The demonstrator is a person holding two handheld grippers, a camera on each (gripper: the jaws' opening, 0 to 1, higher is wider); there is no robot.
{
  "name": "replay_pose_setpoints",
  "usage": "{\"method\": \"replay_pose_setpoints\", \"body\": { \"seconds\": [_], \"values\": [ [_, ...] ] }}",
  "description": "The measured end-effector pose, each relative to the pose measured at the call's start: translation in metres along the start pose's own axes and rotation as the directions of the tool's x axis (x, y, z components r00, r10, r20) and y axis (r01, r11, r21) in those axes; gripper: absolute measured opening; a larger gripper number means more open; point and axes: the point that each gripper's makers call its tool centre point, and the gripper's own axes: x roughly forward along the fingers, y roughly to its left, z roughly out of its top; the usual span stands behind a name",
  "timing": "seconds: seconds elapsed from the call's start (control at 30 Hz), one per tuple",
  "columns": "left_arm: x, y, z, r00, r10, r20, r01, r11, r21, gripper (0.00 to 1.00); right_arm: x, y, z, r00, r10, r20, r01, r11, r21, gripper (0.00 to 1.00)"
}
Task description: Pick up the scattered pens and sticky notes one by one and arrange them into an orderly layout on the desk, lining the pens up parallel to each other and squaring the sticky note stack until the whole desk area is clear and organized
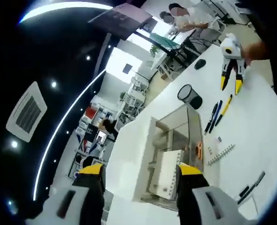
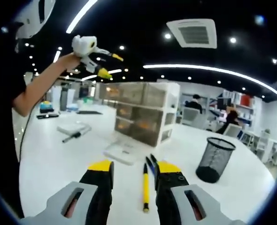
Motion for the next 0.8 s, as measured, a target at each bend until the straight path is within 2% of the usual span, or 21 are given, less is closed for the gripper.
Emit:
{"method": "replay_pose_setpoints", "body": {
  "seconds": [0.1, 0.17, 0.27, 0.4, 0.47, 0.53, 0.67, 0.73, 0.8],
  "values": [
    [-0.002, -0.013, 0.006, 1.0, -0.02, 0.023, 0.021, 0.999, -0.027, 0.65, 0.0, -0.002, 0.007, 0.999, -0.009, 0.033, 0.008, 1.0, 0.019, 0.36],
    [-0.006, -0.015, 0.013, 0.998, 0.003, 0.06, 0.0, 0.999, -0.042, 0.62, -0.001, -0.002, 0.011, 0.999, -0.01, 0.053, 0.009, 1.0, 0.015, 0.36],
    [-0.013, -0.019, 0.024, 0.991, 0.03, 0.133, -0.013, 0.992, -0.126, 0.57, -0.001, 0.0, 0.014, 0.998, 0.002, 0.057, -0.002, 1.0, 0.009, 0.35],
    [-0.019, -0.026, 0.026, 0.985, 0.046, 0.165, -0.016, 0.984, -0.177, 0.57, 0.0, -0.001, 0.015, 0.998, -0.007, 0.063, 0.006, 1.0, 0.017, 0.35],
    [-0.027, -0.026, 0.032, 0.975, 0.073, 0.211, -0.022, 0.972, -0.234, 0.57, 0.0, -0.002, 0.018, 0.997, -0.017, 0.077, 0.014, 0.999, 0.031, 0.37],
    [-0.038, -0.024, 0.043, 0.952, 0.098, 0.29, 0.001, 0.946, -0.323, 0.57, 0.0, -0.005, 0.021, 0.995, -0.029, 0.094, 0.023, 0.998, 0.059, 0.38],
    [-0.042, -0.034, 0.047, 0.944, 0.1, 0.316, 0.016, 0.939, -0.344, 0.58, 0.0, -0.017, 0.022, 0.991, -0.089, 0.097, 0.083, 0.994, 0.07, 0.39],
    [-0.036, -0.041, 0.04, 0.955, 0.105, 0.277, 0.002, 0.934, -0.359, 0.58, 0.003, -0.015, 0.02, 0.994, -0.07, 0.084, 0.064, 0.995, 0.07, 0.39],
    [-0.032, -0.05, 0.036, 0.96, 0.088, 0.266, 0.014, 0.932, -0.362, 0.57, 0.005, -0.015, 0.019, 0.996, -0.062, 0.069, 0.056, 0.996, 0.075, 0.39]
  ]
}}
